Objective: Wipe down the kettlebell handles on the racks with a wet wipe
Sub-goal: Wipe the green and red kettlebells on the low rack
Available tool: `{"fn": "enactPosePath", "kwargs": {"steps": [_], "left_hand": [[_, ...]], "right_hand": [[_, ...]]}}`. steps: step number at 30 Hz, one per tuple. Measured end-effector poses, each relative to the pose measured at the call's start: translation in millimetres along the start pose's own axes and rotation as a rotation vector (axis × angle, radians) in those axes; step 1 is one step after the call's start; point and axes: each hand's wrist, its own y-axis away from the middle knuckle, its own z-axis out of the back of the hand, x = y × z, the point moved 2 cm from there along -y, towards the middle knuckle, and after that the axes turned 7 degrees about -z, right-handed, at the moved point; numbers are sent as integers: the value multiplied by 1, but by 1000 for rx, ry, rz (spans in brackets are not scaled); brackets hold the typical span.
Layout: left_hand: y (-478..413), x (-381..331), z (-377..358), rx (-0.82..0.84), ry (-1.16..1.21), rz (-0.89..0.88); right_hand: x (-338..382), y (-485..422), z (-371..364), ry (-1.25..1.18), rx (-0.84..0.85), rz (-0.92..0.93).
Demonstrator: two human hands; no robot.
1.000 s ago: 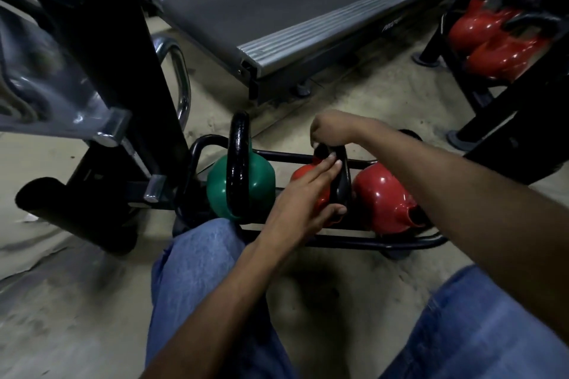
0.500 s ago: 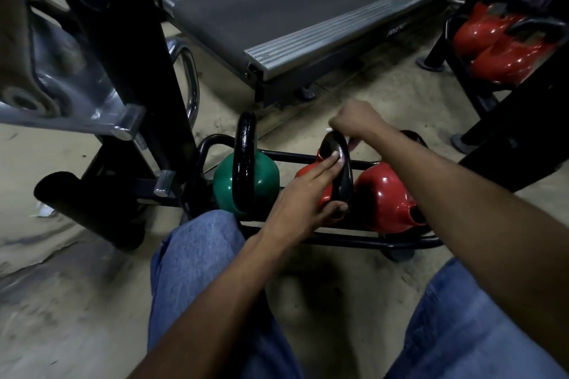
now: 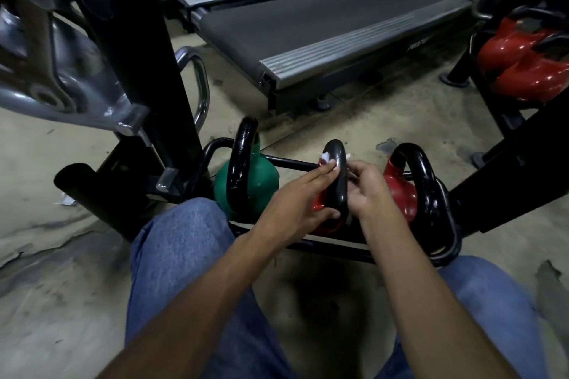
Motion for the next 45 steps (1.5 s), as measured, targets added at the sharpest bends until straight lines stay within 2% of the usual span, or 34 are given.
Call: {"fn": "enactPosePath", "kwargs": {"steps": [3, 5, 7, 9, 10, 13, 16, 19, 21, 23, 26, 29, 32, 35, 37, 39, 41, 43, 45], "left_hand": [[-2, 2, 0, -2, -2, 9], [-3, 1, 1, 0, -4, 9], [-4, 0, 2, 12, -11, 5], [-4, 1, 3, 26, -21, 1], [-4, 1, 3, 30, -27, -2], [-4, 1, 4, 48, -54, -11], [-3, 1, 4, 67, -89, -15], [-4, 0, 6, 76, -111, -25], [-5, 1, 6, 79, -107, -40], [-5, 1, 6, 70, -93, -48], [-6, 3, 4, 78, -85, -44], [-7, -1, 6, 56, -91, -43], [-5, -6, 7, 43, -142, -50], [0, -5, 5, 14, -168, -40], [2, -4, 4, -11, -148, -43], [3, -5, 5, -18, -140, -43], [2, -5, 5, -27, -140, -38], [0, -5, 4, -46, -133, -40], [0, -6, 4, -47, -125, -48]], "right_hand": [[-2, 10, -1, 284, -223, 408], [11, 10, -12, 628, -290, 655], [32, -3, -30, 1087, -285, 765], [51, -19, -52, 1648, -203, 735], [57, -25, -63, 1915, -109, 683], [59, -24, -93, 2521, 121, 451], [54, -16, -111, 2853, 232, 298], [52, -13, -116, 2937, 301, 231], [57, -11, -111, 2908, 281, 313], [64, -11, -103, 2772, 216, 530], [64, 0, -77, 2326, 20, 769], [34, 24, -43, 1911, -166, 986], [19, 45, -29, 1867, -55, 1052], [36, 38, -29, 1823, 11, 971], [39, 28, -25, 1692, -88, 959], [27, 22, -14, 1394, -215, 917], [11, 10, 1, 835, -256, 678], [0, -2, 4, 274, -145, 251], [1, -4, -5, -12, -1, -53]]}}
